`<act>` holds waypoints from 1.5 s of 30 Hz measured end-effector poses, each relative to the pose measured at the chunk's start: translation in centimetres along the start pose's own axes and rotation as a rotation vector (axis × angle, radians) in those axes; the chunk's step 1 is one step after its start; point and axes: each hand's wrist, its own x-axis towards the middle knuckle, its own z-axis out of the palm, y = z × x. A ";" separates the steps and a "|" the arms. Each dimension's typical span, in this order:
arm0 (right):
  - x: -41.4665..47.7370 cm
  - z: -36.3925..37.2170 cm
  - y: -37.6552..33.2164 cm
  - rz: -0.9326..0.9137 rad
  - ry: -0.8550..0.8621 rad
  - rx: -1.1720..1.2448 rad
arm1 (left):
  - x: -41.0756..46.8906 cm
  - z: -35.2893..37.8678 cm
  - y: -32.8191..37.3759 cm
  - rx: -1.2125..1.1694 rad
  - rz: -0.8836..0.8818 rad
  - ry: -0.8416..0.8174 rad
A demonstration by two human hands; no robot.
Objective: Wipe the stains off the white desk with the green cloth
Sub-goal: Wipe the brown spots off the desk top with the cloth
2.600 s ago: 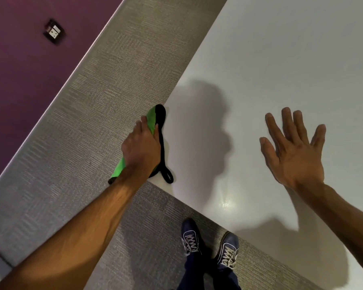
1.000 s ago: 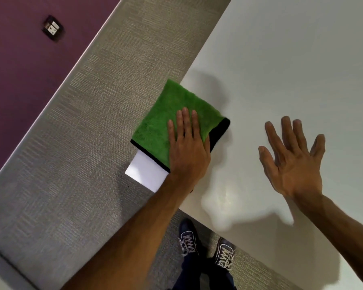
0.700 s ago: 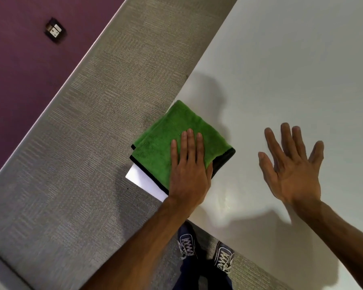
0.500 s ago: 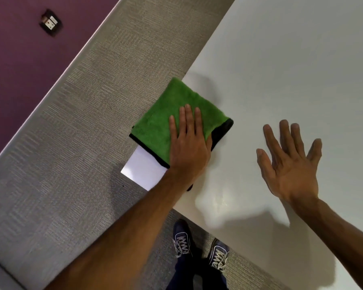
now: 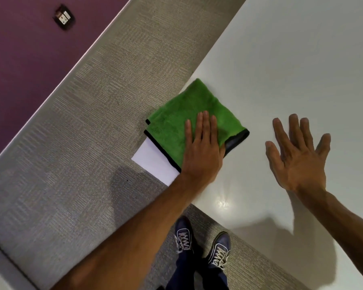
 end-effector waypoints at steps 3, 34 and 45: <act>0.0 0.1 0.0 -0.004 0.009 -0.011 | 0.7 0.1 -0.5 0.012 -0.030 -0.005; 0.0 -0.8 -0.5 0.030 -0.063 0.010 | 0.4 -1.4 -3.8 -0.066 -0.060 -0.037; 0.3 -0.3 0.0 0.037 -0.058 -0.088 | -1.8 -1.0 -4.8 0.005 0.059 -0.085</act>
